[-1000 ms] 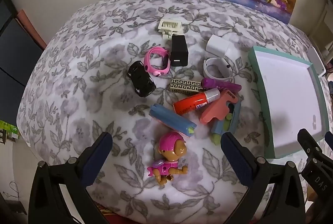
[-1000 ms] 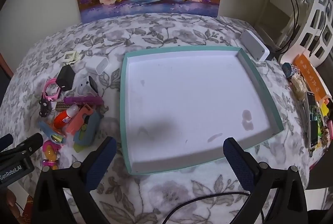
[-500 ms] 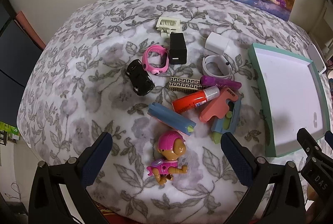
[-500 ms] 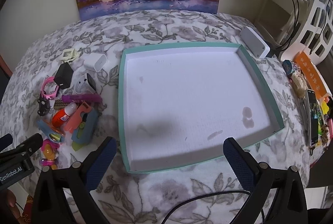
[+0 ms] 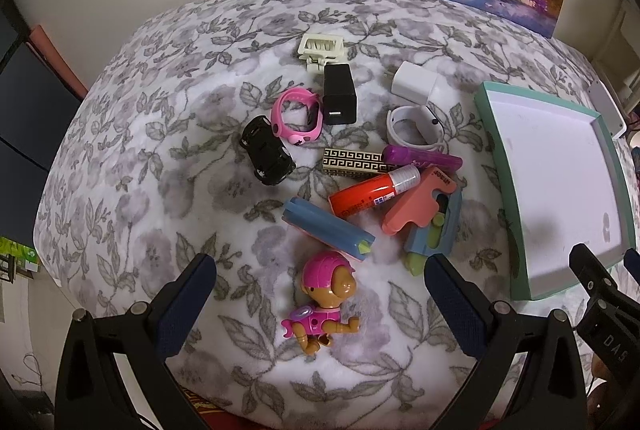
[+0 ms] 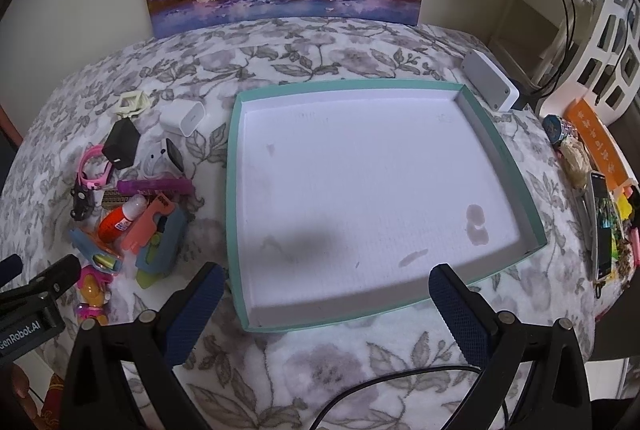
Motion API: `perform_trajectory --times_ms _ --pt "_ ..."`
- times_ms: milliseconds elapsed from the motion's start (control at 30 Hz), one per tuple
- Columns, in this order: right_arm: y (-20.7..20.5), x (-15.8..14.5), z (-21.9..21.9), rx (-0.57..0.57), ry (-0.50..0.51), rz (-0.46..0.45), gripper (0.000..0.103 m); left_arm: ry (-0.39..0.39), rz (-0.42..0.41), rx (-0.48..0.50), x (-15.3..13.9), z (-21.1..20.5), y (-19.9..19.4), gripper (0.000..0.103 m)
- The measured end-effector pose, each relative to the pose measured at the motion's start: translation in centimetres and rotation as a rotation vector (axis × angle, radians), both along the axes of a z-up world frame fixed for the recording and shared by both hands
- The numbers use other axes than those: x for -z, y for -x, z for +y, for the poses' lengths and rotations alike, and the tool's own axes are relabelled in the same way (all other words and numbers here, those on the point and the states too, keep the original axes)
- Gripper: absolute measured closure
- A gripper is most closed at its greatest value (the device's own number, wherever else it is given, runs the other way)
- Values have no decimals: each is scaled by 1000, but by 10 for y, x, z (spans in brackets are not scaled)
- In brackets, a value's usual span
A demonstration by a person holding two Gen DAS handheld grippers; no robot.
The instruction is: Organize rigid objects
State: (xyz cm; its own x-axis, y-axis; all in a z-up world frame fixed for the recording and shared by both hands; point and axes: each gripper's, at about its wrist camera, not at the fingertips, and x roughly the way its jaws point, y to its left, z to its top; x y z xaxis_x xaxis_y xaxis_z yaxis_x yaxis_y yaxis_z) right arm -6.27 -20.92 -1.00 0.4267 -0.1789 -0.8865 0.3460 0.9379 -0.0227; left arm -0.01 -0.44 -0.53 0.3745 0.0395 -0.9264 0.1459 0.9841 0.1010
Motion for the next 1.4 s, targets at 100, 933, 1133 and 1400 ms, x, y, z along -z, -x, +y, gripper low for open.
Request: perform_trajectory --times_ms 100,933,1133,1400 --pt "0 -1 -1 7 -3 -5 0 -3 -3 5 -1 -1 1 0" --pt "-1 -5 4 -27 -11 -45 0 -5 -5 8 -1 -1 1 0" --pt "-1 -6 5 -40 -12 -46 0 -5 -5 7 -1 -1 1 0" --pt "-2 -5 8 -59 -15 -40 0 -4 -5 6 -1 -1 1 0"
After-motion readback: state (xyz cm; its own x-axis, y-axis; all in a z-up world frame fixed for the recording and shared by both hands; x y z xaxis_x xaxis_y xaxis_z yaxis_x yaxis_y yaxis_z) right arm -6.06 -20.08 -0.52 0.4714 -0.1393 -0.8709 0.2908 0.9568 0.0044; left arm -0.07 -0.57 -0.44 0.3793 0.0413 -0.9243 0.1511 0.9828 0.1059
